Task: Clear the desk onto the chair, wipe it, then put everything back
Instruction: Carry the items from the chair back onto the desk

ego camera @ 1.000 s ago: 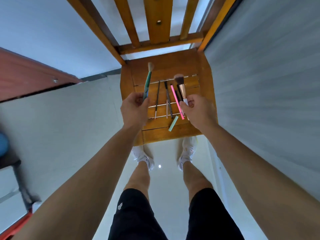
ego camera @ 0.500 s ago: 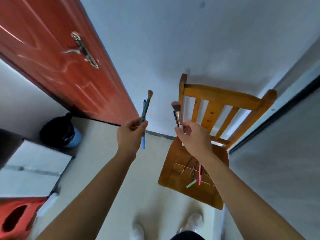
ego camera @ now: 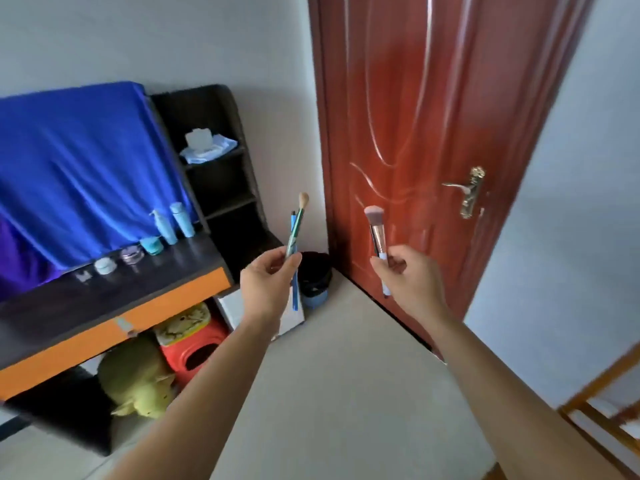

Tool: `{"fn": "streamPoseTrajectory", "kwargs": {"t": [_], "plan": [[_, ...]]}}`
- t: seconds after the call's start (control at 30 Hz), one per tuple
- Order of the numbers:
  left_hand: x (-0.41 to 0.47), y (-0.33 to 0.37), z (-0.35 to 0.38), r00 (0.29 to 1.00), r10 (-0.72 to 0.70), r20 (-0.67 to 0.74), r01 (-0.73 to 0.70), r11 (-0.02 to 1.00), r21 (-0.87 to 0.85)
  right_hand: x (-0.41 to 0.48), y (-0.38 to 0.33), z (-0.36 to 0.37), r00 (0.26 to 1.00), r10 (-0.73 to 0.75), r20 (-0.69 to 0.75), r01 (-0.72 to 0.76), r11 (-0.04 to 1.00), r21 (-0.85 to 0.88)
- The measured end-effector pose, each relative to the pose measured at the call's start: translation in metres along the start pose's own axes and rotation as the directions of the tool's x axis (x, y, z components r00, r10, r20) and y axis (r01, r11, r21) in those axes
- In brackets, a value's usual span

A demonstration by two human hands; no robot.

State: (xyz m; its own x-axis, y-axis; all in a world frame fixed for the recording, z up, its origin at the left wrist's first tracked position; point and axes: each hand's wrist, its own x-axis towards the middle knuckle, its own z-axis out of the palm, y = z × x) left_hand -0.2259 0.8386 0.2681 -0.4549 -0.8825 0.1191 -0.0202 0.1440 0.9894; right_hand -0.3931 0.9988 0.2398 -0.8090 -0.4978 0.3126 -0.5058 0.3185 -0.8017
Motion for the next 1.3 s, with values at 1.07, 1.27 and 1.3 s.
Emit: {"fn": "streamPoseTrajectory", "kwargs": {"t": [1.07, 1.27, 1.3], "plan": [[0.395, -0.162, -0.481, 0.721, -0.258, -0.643, 0.328, 0.945, -0.011, 0.175, -0.280, 0.680, 0.707, -0.184, 0.683, 0.151, 0.983, 0.109], [0.452, -0.206, -0.535, 0.731, -0.294, -0.616, 0.372, 0.928, -0.002, 0.183, -0.300, 0.769, 0.655, -0.131, 0.744, 0.184, 0.983, 0.011], [0.462, -0.216, -0.544, 0.736, -0.312, -0.601, 0.386, 0.923, -0.007, 0.183, -0.301, 0.781, 0.657, -0.109, 0.746, 0.182, 0.983, -0.016]]}}
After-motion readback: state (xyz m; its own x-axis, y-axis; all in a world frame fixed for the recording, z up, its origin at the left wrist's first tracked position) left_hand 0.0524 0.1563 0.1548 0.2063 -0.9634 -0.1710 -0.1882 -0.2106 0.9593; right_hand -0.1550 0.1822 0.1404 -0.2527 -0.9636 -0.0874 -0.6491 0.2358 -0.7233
